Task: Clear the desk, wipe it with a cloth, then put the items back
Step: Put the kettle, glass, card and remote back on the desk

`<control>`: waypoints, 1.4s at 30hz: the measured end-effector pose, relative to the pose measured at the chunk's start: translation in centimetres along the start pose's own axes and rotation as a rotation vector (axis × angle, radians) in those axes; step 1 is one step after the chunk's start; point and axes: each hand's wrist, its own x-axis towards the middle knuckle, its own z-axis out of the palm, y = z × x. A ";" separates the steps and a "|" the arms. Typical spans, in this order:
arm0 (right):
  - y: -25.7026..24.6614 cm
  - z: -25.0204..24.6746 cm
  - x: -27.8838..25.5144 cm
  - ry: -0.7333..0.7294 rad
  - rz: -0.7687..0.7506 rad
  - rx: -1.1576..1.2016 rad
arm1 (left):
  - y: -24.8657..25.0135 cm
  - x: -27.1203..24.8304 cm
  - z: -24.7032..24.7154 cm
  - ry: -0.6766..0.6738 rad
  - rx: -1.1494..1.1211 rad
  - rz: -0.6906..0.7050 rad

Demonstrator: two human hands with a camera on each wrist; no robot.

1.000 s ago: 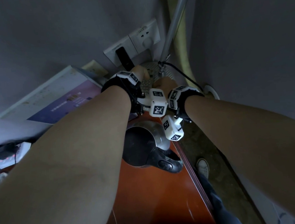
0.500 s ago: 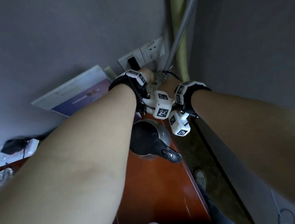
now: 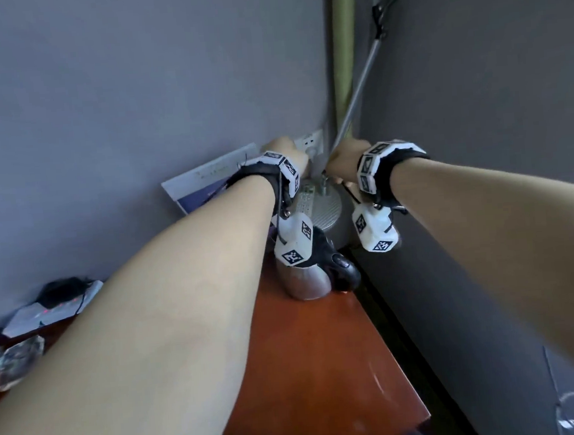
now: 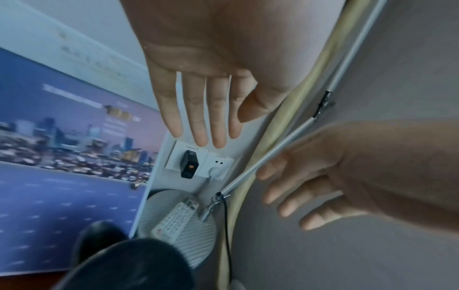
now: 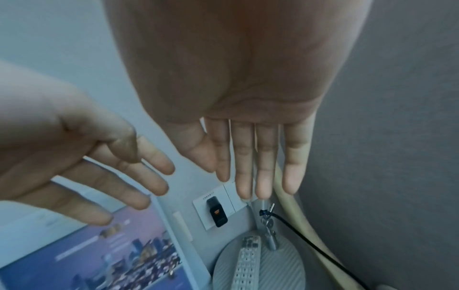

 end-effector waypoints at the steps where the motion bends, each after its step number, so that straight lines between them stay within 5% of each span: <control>1: -0.5 0.6 -1.1 0.021 0.021 -0.029 | -0.7 -1.3 -0.1 0.014 0.034 0.022; 9: -5.9 5.5 -8.5 0.018 0.000 -0.160 | -8.6 -9.4 -1.3 0.065 0.069 0.008; 16: -12.1 7.0 -15.5 0.095 -0.203 -0.080 | -14.1 -17.2 -5.7 0.206 -0.013 -0.051; 21: -14.3 12.6 -20.3 0.037 -0.238 -0.110 | -19.9 -24.5 -5.0 0.255 -0.061 -0.175; 28: -16.9 22.6 -25.9 -0.170 -0.263 -0.172 | -30.6 -35.9 -2.3 0.161 0.039 -0.382; 36: -27.8 29.5 -28.1 -0.226 -0.374 -0.169 | -43.8 -41.8 -5.9 0.171 0.123 -0.520; 42: -34.9 38.4 -24.8 -0.320 -0.381 -0.401 | -55.5 -43.2 -5.4 0.100 0.140 -0.598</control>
